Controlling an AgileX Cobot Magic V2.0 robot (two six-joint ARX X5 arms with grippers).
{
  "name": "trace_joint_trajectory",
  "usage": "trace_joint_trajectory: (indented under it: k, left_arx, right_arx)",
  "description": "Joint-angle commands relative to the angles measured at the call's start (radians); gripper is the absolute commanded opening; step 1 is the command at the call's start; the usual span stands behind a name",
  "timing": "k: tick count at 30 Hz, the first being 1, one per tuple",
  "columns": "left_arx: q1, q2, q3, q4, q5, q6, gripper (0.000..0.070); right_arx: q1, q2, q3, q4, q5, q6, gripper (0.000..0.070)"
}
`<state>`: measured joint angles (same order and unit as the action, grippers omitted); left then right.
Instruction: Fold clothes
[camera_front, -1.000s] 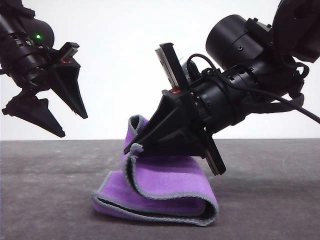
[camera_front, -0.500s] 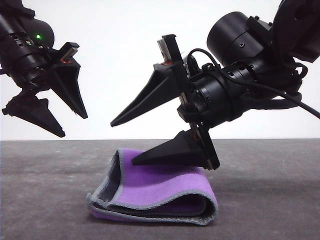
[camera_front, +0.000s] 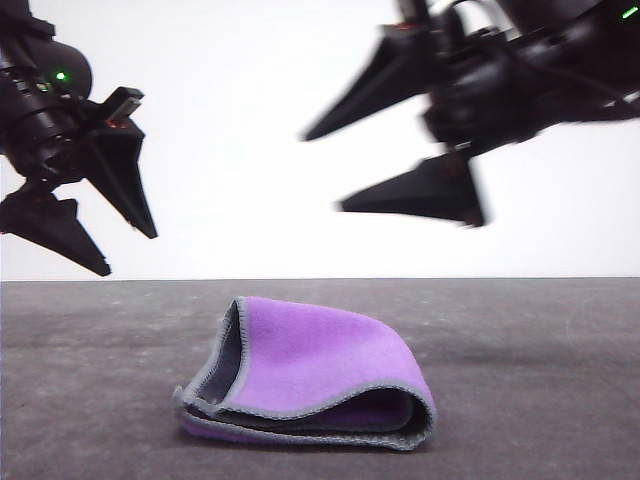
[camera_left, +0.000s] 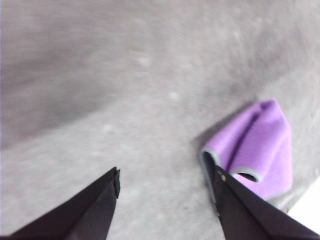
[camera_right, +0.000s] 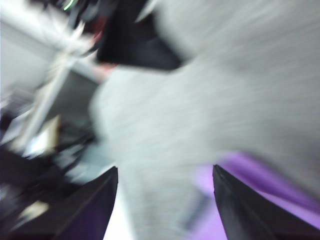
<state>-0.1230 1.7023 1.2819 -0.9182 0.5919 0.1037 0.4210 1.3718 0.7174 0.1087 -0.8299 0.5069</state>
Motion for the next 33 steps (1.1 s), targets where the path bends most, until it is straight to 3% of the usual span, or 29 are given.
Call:
trace_joint_trajectory:
  k: [1,7,14,19,24,26,27,28,33]
  left_arx:
    - [0.013,0.004,0.020,-0.002,-0.001,0.006,0.0366]
    - [0.047,0.004,0.020,0.003,-0.002,0.014,0.0366]
    - [0.051,0.004,0.020,0.036,-0.072,0.010,0.0365]
    - [0.051,0.004,0.020,0.062,-0.194,0.001,0.0364]
    - [0.051,0.004,0.020,0.073,-0.211,-0.004,0.0349]
    - [0.051,0.004,0.020,0.073,-0.211,-0.003,0.0268]
    - [0.050,0.004,0.020,0.072,-0.210,-0.001,0.0112]
    - [0.050,0.004,0.020,0.072,-0.210,0.000,0.0034]
    - [0.048,0.004,0.020,0.068,-0.210,-0.020,0.0011]
  right_arx:
    - [-0.052,-0.045,0.011,-0.118,0.047,-0.147,0.0380]
    - [-0.234,-0.196,0.011,-0.400,0.314,-0.353,0.0380]
    - [-0.311,-0.244,0.011,-0.519,0.597,-0.461,0.0379]
    - [-0.312,-0.243,0.011,-0.533,0.626,-0.470,0.0379]
    - [-0.312,-0.243,0.011,-0.533,0.624,-0.469,0.0371]
    - [-0.312,-0.243,0.011,-0.534,0.619,-0.471,0.0249]
    - [-0.312,-0.243,0.011,-0.534,0.618,-0.479,0.0083]
    - [-0.312,-0.243,0.011,-0.533,0.618,-0.487,0.0012]
    - [-0.312,-0.243,0.011,-0.522,0.622,-0.495,0.0011]
